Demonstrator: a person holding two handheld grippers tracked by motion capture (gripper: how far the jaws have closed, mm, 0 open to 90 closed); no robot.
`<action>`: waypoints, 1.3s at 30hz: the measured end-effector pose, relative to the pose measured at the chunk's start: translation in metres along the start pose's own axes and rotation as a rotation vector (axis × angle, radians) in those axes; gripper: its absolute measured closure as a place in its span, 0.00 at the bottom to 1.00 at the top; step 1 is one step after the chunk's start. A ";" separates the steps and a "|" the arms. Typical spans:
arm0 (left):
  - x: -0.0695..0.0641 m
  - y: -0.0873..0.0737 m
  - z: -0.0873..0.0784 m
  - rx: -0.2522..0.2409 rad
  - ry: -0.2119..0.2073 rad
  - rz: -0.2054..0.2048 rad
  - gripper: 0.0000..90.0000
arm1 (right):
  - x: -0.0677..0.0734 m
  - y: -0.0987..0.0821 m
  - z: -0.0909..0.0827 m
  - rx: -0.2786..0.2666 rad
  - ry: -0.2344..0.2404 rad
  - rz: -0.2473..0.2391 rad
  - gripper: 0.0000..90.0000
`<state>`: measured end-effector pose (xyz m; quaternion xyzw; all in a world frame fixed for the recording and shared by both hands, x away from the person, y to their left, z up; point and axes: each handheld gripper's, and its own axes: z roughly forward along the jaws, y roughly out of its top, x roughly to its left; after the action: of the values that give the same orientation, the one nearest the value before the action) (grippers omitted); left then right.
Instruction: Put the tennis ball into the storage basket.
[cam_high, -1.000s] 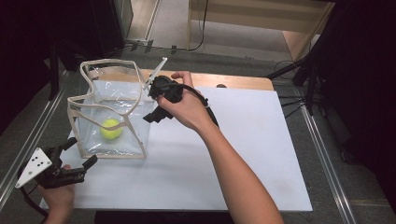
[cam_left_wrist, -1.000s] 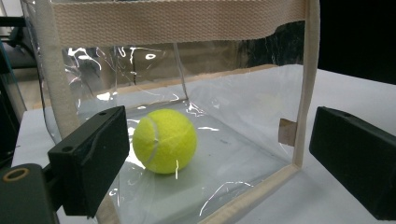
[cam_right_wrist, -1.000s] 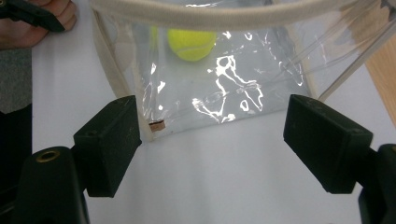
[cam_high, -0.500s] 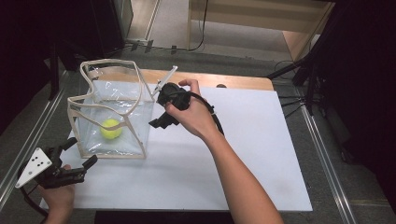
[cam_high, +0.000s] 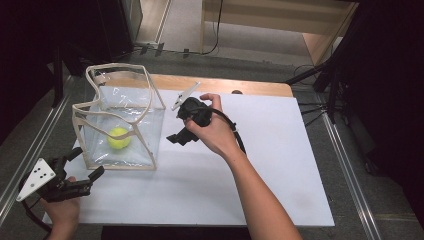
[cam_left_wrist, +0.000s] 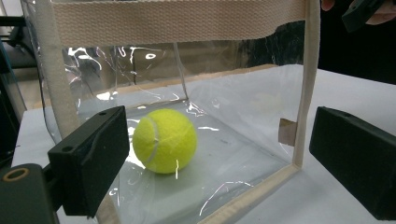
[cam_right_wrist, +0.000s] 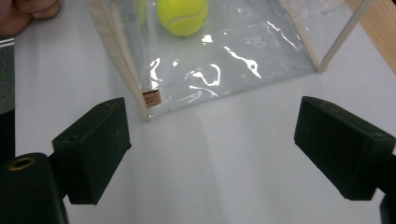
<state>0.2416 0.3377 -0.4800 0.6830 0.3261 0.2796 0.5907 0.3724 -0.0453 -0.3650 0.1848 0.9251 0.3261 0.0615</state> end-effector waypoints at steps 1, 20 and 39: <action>0.000 0.000 0.000 -0.002 0.000 0.001 0.06 | 0.000 -0.002 0.000 0.002 -0.003 0.012 0.10; 0.000 0.000 0.001 -0.001 0.001 0.006 0.06 | -0.004 -0.050 -0.012 -0.057 -0.056 0.075 0.10; -0.001 0.000 0.001 0.000 0.001 0.005 0.06 | -0.001 -0.107 -0.017 -0.127 -0.085 0.146 0.10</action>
<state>0.2416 0.3365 -0.4804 0.6838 0.3245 0.2815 0.5898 0.3373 -0.1329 -0.4190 0.2610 0.8832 0.3794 0.0886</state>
